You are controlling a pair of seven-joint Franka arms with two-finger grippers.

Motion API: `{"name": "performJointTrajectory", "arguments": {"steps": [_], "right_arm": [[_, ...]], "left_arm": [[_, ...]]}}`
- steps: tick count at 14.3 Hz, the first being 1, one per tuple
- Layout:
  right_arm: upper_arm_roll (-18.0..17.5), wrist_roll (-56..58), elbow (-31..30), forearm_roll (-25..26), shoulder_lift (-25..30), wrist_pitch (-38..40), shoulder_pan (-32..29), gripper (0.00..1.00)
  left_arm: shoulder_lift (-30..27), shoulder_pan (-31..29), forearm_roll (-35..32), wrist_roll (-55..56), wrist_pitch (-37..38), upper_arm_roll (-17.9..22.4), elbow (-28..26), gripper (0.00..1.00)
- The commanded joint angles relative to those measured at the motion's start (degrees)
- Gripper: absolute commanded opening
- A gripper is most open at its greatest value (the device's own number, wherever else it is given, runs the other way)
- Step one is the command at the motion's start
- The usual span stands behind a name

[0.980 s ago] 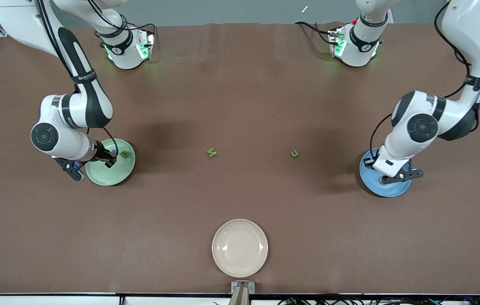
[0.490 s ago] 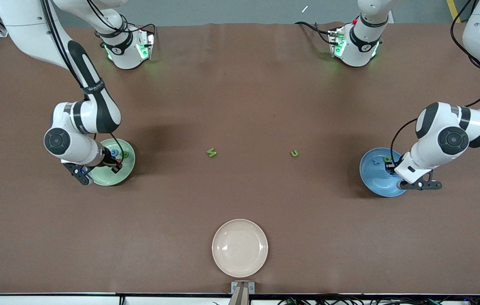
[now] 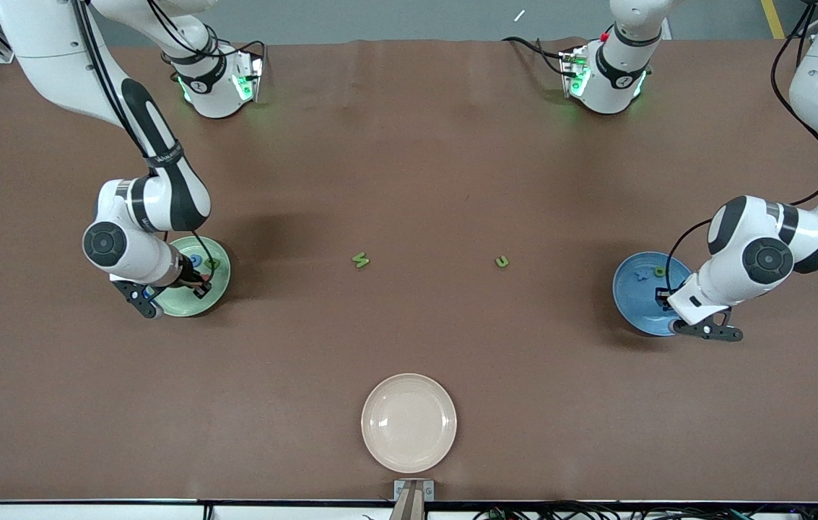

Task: Sort upper and lower case letters into plates
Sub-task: 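Grasp the green n with the left gripper while the right gripper grasps green N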

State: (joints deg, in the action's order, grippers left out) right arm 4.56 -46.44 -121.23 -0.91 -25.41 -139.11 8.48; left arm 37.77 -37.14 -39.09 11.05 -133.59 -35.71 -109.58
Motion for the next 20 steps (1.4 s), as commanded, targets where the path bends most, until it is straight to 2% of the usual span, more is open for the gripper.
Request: {"name": "performJointTrajectory", "arguments": {"steps": [1,4,5,6,7,8,9,11,12,14,16,18,20], "right_arm": [[-0.5,-0.6,0.1,0.7,-1.0,-1.0,-0.4,0.03],[-0.5,-0.6,0.1,0.7,-1.2,-0.9,-0.3,0.04],[-0.5,-0.7,0.1,0.7,-1.3,-0.8,-0.3,0.05],[-0.5,-0.7,0.1,0.6,-1.3,-0.7,-0.3,0.10],[-0.5,-0.7,0.3,0.6,-1.4,-0.1,-0.3,0.30],[-0.5,-0.7,0.4,0.6,-1.4,0.0,-0.1,0.78],[-0.5,-0.5,0.4,0.6,-1.4,0.1,0.0,1.00],[-0.5,-0.3,1.7,0.6,-1.0,2.5,0.0,1.00],[-0.6,-0.5,3.5,0.6,-0.5,7.0,0.0,1.00],[-1.0,-1.1,9.4,0.0,0.7,20.0,0.5,1.00],[-1.4,-4.9,13.4,-0.5,0.7,26.2,2.2,1.00],[-1.5,-10.4,14.4,-2.9,0.5,25.9,5.6,1.00],[-1.4,-15.4,14.4,-7.2,0.3,21.9,8.9,1.00]], "left_arm": [[0.2,-0.7,-1.0,-0.8,0.2,-0.4,0.3,0.10],[0.1,-0.8,-1.0,-0.5,0.2,-0.5,0.2,0.16],[0.0,-0.7,-1.0,-0.3,0.3,-0.5,0.4,0.25],[-0.1,-0.7,-0.9,-0.2,0.3,-0.5,0.4,0.35],[-0.2,-0.7,-0.9,-0.2,0.3,-0.6,0.4,0.54],[-0.4,-0.7,-0.9,-0.2,0.3,-0.7,0.4,0.72],[-0.5,-0.7,-0.8,-0.1,0.7,-0.9,0.4,0.82],[-1.5,-0.6,-0.3,-0.1,1.7,-2.3,0.4,0.94],[-1.8,-0.6,-0.1,-0.1,2.7,-3.6,0.6,0.99],[-2.7,-0.6,0.2,2.4,6.7,-6.8,0.9,0.99],[-3.0,-0.7,0.2,9.0,10.2,-10.9,1.0,0.99],[-2.7,-0.3,0.3,19.3,11.2,-14.8,1.0,0.99],[-2.1,0.8,0.8,31.8,11.2,-17.5,0.8,0.99]]}}
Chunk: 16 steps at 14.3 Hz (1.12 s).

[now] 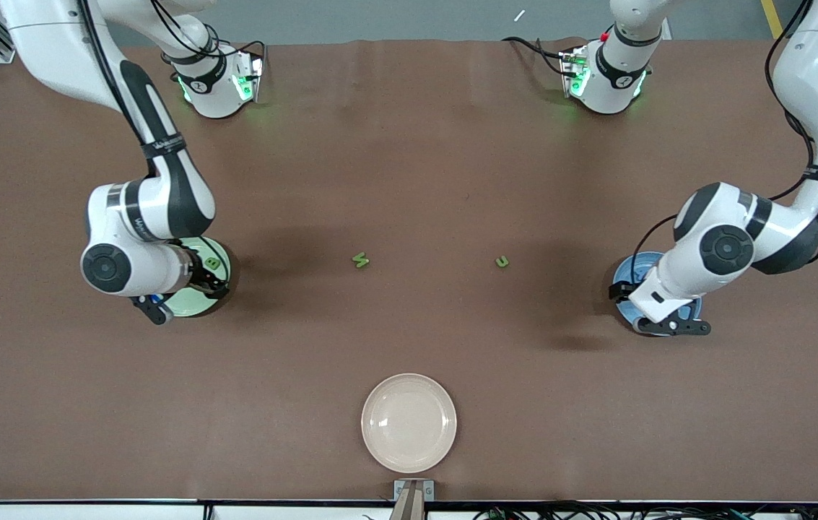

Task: Sort upper and lower case letters into plates
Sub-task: 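Grasp the green n with the left gripper while the right gripper grasps green N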

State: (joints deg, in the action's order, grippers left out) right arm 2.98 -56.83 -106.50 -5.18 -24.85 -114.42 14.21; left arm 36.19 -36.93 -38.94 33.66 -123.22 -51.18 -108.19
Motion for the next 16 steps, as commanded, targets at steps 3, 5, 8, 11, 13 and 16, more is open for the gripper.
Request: {"name": "performJointTrajectory", "arguments": {"steps": [3,5,8,11,13,16], "right_arm": [[0.2,-17.7,-1.0,-4.8,-2.5,-11.4,9.8,1.00],[0.1,-21.5,-3.3,-4.8,-4.3,-19.0,13.7,1.00],[0.1,-25.3,-7.0,-5.5,-5.4,-29.6,19.0,1.00],[0.2,-29.5,-7.1,-5.5,-6.5,-31.2,22.8,1.00],[0.2,-31.2,-7.1,-5.5,-7.1,-33.1,25.7,1.00],[0.3,-31.9,-7.0,-5.5,-9.0,-35.8,28.3,0.97]], "left_arm": [[0.1,7.0,0.8,26.4,0.4,-2.9,-0.9,0.99],[1.8,9.8,0.7,37.0,-1.5,-2.9,-0.9,0.99],[3.4,14.3,-0.6,50.3,-7.0,-1.6,-1.2,0.99],[3.5,21.1,-1.0,57.6,-9.0,3.2,-1.2,0.99],[3.5,24.6,-1.1,59.1,-9.1,6.2,-1.4,0.98],[4.0,25.0,-1.1,59.7,-9.4,6.5,-3.3,0.86]]}}
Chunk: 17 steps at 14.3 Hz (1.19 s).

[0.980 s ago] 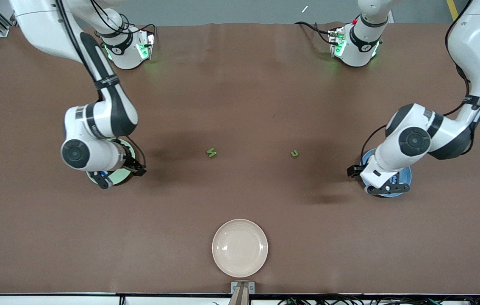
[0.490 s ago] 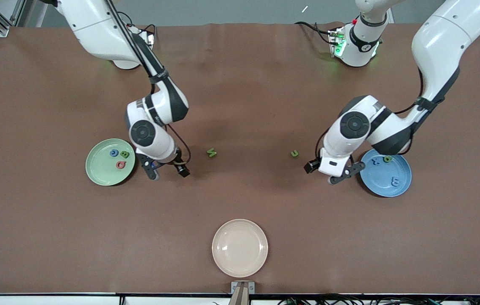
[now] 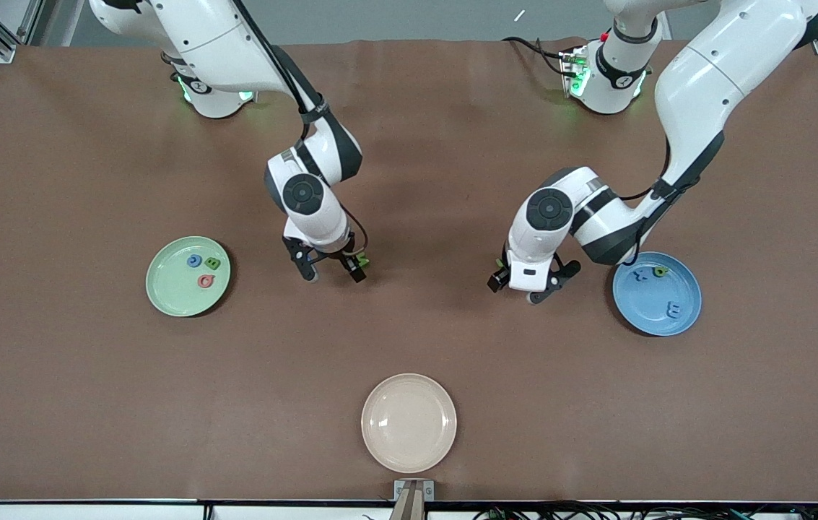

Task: Sort upper and lower case letters into plates
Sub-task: 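Grasp the green n with the left gripper while the right gripper grasps green N, then drop the n in the blue plate while the right gripper drops N in green plate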

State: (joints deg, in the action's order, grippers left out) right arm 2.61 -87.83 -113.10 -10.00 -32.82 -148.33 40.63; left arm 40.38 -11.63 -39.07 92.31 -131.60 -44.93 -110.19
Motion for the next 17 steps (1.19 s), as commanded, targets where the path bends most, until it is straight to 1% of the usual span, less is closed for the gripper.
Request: {"name": "performJointTrajectory", "arguments": {"steps": [1,3,6,11,13,17], "right_arm": [[0.6,-0.9,-0.4,-0.6,-1.1,-2.0,2.3,0.95],[0.6,-0.9,-0.4,-0.2,-1.5,-2.0,2.7,0.91],[0.6,-0.5,-0.4,0.0,-1.6,-1.7,3.5,0.80],[1.1,-0.1,-0.4,0.2,-1.5,-1.2,2.8,0.79],[1.3,1.2,-0.4,0.2,-1.5,-1.0,2.4,0.76],[1.4,1.7,0.2,0.2,-1.5,-0.9,1.2,0.70]], "left_arm": [[-0.2,-0.3,-1.0,1.0,-1.1,0.3,-1.7,0.82],[-0.1,-0.2,-1.0,0.9,-2.3,0.3,-2.2,0.76],[0.5,-0.2,-1.0,0.5,-3.0,0.3,-2.6,0.76],[0.9,-0.2,-1.0,0.0,-3.6,0.3,-4.0,0.74],[1.1,-0.1,-1.0,0.0,-3.6,0.3,-4.1,0.68],[1.5,0.0,-1.0,0.0,-3.7,0.3,-4.1,0.52]]}}
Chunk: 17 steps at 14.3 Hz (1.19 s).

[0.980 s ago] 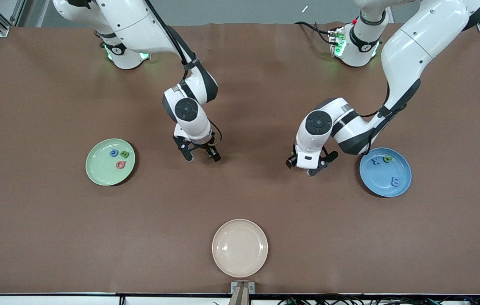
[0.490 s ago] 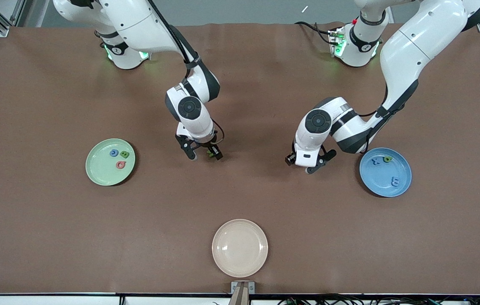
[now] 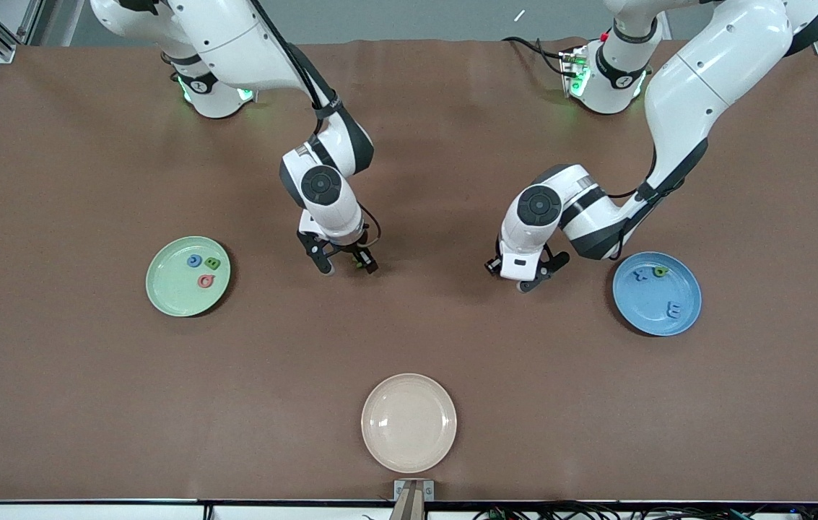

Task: Sort upper and lower case letters into plates
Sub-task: 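Drop the n in the blue plate while the right gripper drops N in green plate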

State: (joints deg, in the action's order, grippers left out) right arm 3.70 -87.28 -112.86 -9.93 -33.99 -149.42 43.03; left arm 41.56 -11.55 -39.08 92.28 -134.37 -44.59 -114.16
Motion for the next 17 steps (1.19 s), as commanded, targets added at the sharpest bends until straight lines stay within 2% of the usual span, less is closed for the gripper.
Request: {"name": "performJointTrajectory", "arguments": {"steps": [1,6,11,17], "right_arm": [[0.3,1.2,0.1,0.2,-0.4,0.2,-1.2,0.68],[0.3,0.9,1.2,0.2,-1.3,0.2,-1.4,0.55],[0.3,0.4,1.2,-0.4,-1.8,0.2,-0.5,0.55],[0.2,-0.1,1.7,-0.5,-2.2,0.2,-0.1,0.54]], "left_arm": [[0.3,0.0,-1.0,0.0,-0.9,-0.1,-0.1,0.48],[0.6,0.0,-0.9,0.2,-2.5,-0.1,0.0,0.35],[0.1,0.0,-0.9,0.5,-2.5,-0.1,0.0,0.17],[-3.9,-2.2,-0.9,-6.4,-1.7,-0.4,0.2,0.15]]}}
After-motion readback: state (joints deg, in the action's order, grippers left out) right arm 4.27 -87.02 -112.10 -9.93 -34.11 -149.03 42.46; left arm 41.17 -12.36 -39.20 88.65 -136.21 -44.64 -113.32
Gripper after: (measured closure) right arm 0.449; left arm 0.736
